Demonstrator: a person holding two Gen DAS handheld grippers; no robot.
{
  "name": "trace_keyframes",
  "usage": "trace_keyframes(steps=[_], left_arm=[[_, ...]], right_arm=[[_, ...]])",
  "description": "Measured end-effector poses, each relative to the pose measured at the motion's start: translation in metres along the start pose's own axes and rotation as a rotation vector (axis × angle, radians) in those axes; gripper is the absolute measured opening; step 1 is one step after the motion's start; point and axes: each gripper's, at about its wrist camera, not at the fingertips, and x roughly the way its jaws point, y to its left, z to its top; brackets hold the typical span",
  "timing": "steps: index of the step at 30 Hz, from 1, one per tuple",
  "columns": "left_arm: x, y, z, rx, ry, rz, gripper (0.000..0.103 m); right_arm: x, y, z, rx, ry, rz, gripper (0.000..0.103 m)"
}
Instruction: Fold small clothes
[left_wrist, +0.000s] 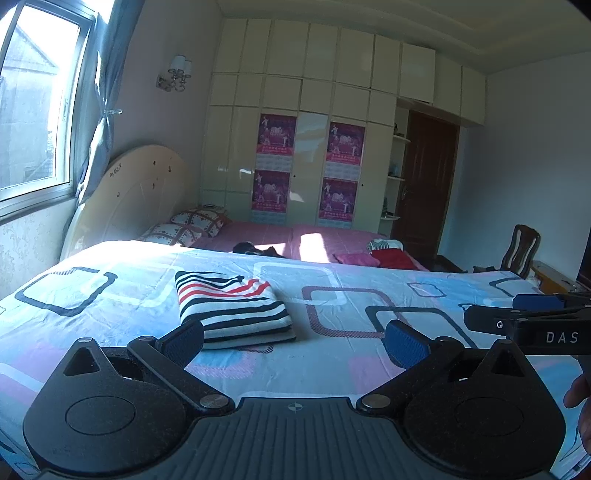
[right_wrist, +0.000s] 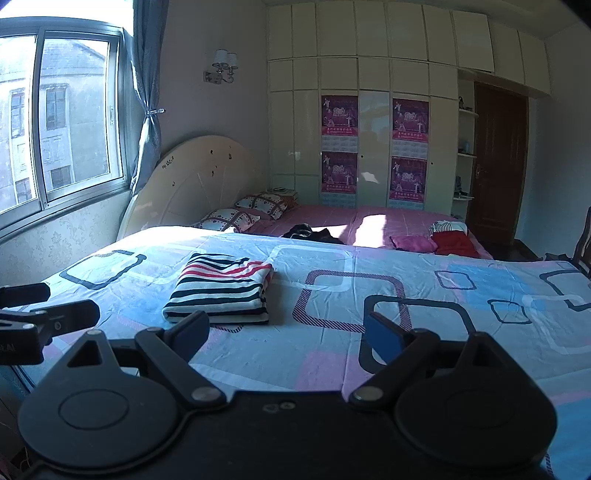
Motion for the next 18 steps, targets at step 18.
trace_keyframes(steps=[18], left_arm=[[0.0009, -0.0053, 0.0024, 0.012, -0.001, 0.004, 0.103]], right_arm=[[-0.0002, -0.003, -0.0007, 0.002, -0.002, 0.004, 0.091]])
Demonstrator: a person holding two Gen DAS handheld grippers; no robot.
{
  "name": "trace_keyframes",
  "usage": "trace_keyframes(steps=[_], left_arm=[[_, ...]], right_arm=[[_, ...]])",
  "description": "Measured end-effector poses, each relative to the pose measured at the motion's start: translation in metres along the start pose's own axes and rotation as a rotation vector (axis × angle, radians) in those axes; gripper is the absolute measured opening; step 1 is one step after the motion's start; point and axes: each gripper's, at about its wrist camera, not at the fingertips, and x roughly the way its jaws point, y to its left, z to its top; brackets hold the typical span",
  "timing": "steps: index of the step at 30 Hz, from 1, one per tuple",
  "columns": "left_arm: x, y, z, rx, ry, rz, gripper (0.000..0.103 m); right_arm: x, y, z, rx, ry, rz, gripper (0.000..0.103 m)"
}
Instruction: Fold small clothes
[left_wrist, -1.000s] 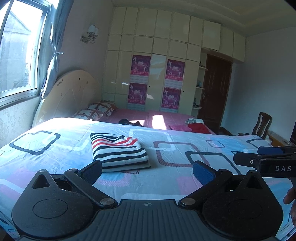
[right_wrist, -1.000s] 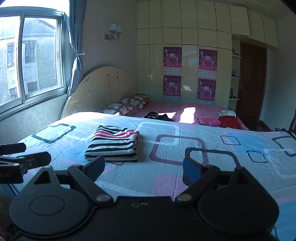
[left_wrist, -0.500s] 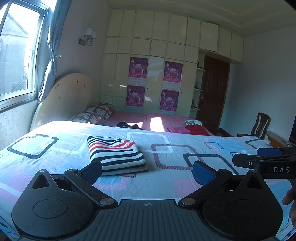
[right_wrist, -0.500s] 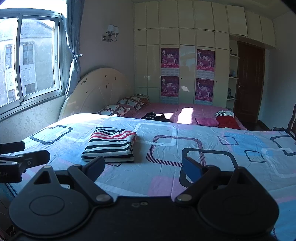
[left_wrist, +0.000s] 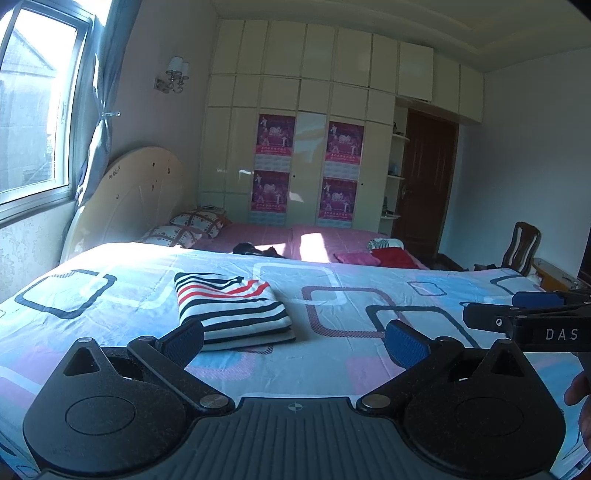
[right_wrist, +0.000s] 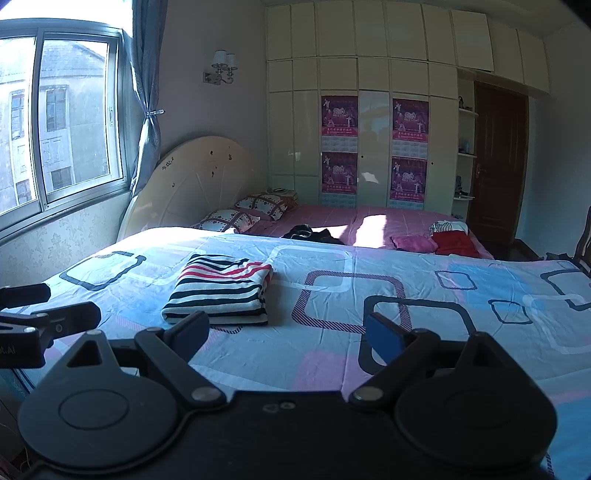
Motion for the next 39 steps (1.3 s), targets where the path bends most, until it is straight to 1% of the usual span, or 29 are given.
trace_keyframes(steps=[19, 30, 39], left_arm=[[0.0011, -0.0017, -0.0014, 0.003, -0.007, 0.0, 0.103], [0.0033, -0.0019, -0.0006, -0.007, -0.011, 0.012, 0.103], [0.0018, -0.0014, -0.0014, -0.004, -0.034, 0.021, 0.103]], right_arm=[[0.0016, -0.0008, 0.001, -0.002, 0.0, 0.0, 0.092], [0.0029, -0.0008, 0.0024, -0.006, -0.001, -0.004, 0.092], [0.0037, -0.0021, 0.0026, -0.01, -0.003, -0.002, 0.092]])
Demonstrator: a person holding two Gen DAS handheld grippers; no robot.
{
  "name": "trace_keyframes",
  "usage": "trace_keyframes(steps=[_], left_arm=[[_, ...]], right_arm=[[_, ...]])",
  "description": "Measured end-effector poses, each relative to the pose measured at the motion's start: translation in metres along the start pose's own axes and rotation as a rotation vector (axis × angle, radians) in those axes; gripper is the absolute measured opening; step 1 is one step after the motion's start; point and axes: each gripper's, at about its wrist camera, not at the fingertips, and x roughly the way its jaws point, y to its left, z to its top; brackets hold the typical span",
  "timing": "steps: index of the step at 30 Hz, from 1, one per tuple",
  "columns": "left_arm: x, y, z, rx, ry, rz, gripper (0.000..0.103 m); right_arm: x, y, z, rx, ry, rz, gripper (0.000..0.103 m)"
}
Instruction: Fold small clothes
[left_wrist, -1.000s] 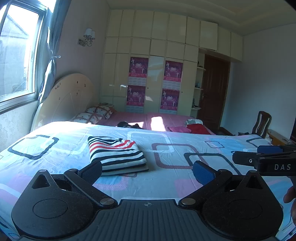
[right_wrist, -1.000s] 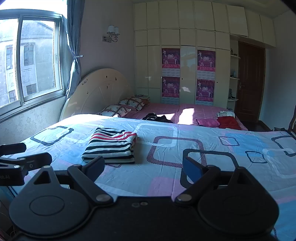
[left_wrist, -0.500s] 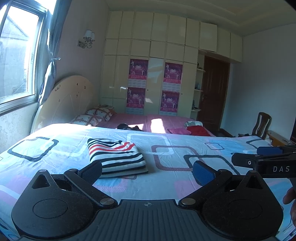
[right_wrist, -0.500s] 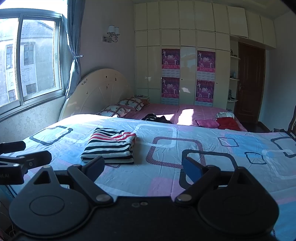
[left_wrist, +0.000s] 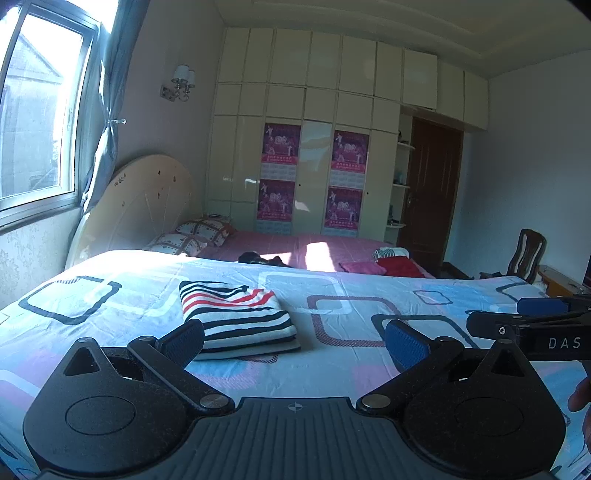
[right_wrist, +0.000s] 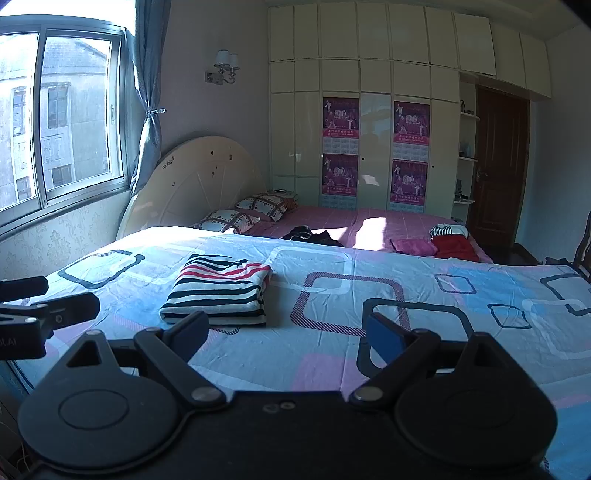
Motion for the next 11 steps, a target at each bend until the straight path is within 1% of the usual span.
trace_keyframes(steps=[11], left_arm=[[0.001, -0.0035, 0.0022, -0.008, 0.021, -0.003, 0.103]], right_arm=[[0.0029, 0.0012, -0.0018, -0.006, 0.007, 0.008, 0.092]])
